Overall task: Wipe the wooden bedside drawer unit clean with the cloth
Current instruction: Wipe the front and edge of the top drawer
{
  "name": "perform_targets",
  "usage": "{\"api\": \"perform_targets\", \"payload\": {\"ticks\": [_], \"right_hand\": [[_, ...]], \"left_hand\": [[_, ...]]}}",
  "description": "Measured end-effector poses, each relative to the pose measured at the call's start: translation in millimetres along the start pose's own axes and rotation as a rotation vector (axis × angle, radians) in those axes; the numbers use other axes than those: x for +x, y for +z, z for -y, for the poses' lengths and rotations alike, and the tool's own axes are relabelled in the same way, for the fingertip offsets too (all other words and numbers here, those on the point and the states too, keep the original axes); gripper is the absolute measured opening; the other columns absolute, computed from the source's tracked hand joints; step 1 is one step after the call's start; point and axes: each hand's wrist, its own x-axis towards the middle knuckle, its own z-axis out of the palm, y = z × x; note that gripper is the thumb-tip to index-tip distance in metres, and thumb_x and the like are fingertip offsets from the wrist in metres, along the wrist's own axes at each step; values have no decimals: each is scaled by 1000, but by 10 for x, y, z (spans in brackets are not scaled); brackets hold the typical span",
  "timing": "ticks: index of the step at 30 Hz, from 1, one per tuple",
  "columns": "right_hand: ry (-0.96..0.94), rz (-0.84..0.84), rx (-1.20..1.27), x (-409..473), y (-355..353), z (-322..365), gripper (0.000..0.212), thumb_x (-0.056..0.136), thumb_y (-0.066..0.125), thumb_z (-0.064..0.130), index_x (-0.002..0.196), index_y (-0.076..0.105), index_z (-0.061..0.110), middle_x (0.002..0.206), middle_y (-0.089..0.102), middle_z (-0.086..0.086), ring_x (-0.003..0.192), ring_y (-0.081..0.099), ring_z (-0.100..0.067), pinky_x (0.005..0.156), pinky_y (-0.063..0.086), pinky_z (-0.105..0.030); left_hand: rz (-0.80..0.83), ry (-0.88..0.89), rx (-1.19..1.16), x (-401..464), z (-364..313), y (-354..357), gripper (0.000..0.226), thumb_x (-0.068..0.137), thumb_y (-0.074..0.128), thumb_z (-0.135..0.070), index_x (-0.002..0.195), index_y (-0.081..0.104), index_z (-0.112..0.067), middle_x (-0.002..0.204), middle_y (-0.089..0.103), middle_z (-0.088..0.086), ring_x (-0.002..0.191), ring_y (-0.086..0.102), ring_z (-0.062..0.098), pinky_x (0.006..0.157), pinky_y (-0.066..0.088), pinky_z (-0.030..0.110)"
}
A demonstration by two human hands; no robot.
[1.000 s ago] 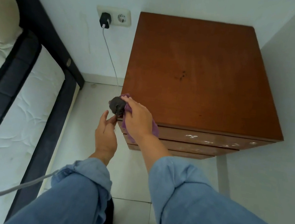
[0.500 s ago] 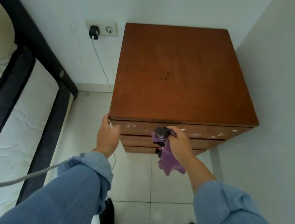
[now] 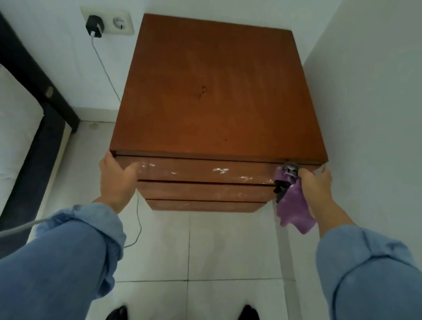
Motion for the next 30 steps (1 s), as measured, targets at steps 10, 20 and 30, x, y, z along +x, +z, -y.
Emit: {"api": "perform_targets", "payload": {"ticks": [10,20,30], "right_hand": [[-1,89,174,329,-33,-111,62,65,54,12,127,47,8,111,63,-19,87,65,-27,80,54,-38],[80,88,229,164,-114,-330,58,82,53,8,137,34,15,120,58,-13,103,61,-28,95,50,-42],[85,100,158,-85,-243,-462,57,80,52,15,135,36,18,109,61,-10,100,61,-28,90,51,-42]], "left_hand": [[-136,26,-34,111,71,184,64,60,66,-42,121,51,-27,118,58,1,101,61,20,91,51,45],[-121,-34,45,-251,112,84,76,60,59,-48,128,47,-18,128,54,5,111,57,26,97,46,51],[-90,2,221,-561,195,-49,76,80,60,-38,144,29,-12,145,37,10,126,46,33,106,38,52]]}}
